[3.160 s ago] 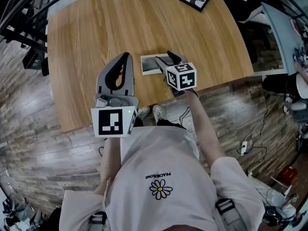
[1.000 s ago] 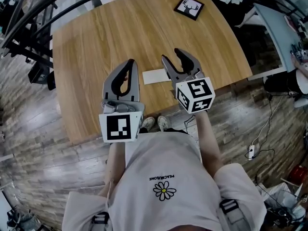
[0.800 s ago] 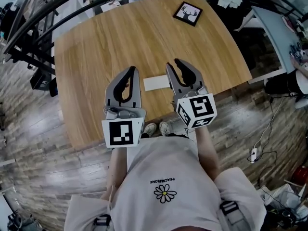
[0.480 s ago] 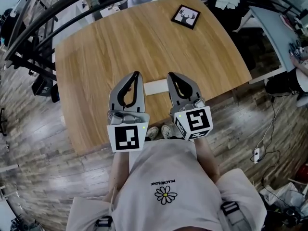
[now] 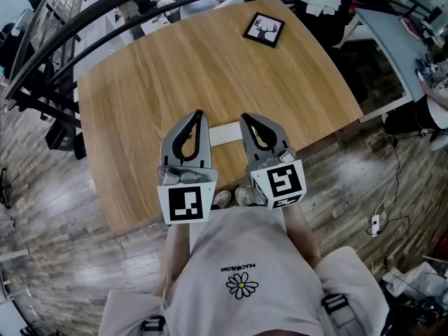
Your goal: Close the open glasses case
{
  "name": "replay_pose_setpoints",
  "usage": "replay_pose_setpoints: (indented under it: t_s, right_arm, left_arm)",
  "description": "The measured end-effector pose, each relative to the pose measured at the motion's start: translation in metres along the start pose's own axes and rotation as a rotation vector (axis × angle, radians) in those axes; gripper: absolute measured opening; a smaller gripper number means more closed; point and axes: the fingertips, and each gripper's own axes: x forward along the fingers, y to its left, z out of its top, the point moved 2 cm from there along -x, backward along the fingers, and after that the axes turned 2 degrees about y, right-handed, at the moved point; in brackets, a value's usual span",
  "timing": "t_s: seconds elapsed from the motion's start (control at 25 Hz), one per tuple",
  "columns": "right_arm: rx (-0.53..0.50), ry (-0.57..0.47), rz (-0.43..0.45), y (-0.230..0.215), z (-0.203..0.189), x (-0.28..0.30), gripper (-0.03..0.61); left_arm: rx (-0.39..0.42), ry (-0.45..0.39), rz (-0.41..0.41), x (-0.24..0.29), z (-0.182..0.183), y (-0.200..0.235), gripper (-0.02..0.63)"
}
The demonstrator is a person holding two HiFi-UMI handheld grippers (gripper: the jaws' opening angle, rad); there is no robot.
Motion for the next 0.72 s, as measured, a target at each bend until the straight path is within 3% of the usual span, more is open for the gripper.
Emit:
replay_pose_setpoints:
  t_s: [0.72]
  right_arm:
    - [-0.037, 0.015, -0.038, -0.014, -0.001, -0.004, 0.006]
  left_arm:
    - [-0.015, -0.002, -0.02, 0.005, -0.005, -0.002, 0.018]
